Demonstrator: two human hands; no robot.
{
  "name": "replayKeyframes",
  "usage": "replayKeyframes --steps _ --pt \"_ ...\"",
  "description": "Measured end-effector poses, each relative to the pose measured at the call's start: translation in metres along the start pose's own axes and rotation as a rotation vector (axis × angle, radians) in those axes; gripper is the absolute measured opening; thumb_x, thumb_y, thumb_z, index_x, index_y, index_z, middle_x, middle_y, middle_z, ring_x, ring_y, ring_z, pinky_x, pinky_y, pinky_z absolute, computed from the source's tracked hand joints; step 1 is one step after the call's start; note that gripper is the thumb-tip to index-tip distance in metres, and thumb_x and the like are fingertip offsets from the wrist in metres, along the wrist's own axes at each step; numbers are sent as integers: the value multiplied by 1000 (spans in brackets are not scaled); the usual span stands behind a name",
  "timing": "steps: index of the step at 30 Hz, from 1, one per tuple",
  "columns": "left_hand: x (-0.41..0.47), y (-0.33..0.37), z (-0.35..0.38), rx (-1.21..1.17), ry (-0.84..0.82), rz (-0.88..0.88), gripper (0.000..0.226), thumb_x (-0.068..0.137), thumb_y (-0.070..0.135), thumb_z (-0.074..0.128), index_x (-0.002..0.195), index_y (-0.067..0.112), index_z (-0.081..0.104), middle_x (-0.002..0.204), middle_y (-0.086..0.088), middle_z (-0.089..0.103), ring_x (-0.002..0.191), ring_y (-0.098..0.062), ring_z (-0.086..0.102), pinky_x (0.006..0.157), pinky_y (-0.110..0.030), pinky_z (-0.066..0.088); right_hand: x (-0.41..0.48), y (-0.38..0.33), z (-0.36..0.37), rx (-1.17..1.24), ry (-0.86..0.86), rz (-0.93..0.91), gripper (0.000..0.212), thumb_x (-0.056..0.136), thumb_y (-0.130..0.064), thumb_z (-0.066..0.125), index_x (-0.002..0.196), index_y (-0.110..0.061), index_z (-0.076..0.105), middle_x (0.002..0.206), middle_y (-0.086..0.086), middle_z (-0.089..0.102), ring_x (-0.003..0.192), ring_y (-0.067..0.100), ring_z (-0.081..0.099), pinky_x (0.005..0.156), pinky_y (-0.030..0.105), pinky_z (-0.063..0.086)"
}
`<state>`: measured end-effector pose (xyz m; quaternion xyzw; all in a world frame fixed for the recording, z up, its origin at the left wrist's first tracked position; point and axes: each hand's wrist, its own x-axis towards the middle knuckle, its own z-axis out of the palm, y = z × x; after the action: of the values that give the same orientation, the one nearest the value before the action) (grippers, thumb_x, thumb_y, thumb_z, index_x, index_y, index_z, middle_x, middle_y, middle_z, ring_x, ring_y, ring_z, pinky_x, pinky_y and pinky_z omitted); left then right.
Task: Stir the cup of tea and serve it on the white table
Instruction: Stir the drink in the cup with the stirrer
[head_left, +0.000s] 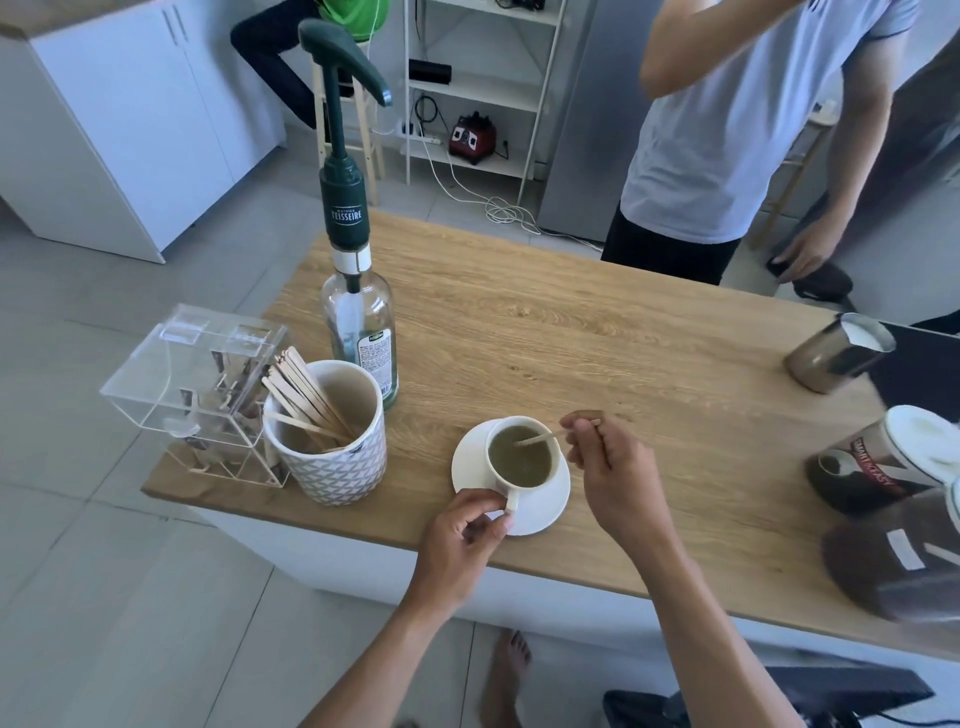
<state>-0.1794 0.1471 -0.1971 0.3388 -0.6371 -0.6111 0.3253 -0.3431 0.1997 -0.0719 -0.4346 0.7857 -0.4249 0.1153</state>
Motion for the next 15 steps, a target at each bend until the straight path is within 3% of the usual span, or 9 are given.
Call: replayKeyframes --steps 4,7,9,13,15 --pt "-1 2 1 -1 4 11 30 83 42 68 96 16 75 100 12 68 69 -7 59 64 -16 45 0 9 -5 2 22 65 25 101 -18 44 83 -25 60 69 -10 61 64 7 60 62 26 46" --pt "0 0 1 5 7 8 22 85 35 70 96 16 75 101 10 68 70 -10 60 64 -17 46 5 11 -4 -23 86 41 22 101 -20 43 88 -21 60 71 -12 59 64 4 58 63 18 41" --pt "0 0 0 8 6 -2 14 87 26 71 97 17 75 101 9 69 70 -16 61 65 -19 47 5 6 0 -34 31 6 21 101 -19 44 89 -22 62 72 -12 60 66 4 60 60 8 40" --pt "0 1 0 16 1 0 12 88 24 71 97 17 75 102 9 69 71 -14 62 66 -20 48 6 7 0 -56 39 -10 22 101 -19 44 87 -23 60 71 -12 60 65 7 61 61 17 43" --pt "0 1 0 17 1 -2 12 88 24 71 98 17 75 103 9 69 71 -10 61 66 -20 48 7 6 1 -37 55 -18 21 101 -19 44 91 -21 62 73 -13 60 65 5 61 61 13 42"
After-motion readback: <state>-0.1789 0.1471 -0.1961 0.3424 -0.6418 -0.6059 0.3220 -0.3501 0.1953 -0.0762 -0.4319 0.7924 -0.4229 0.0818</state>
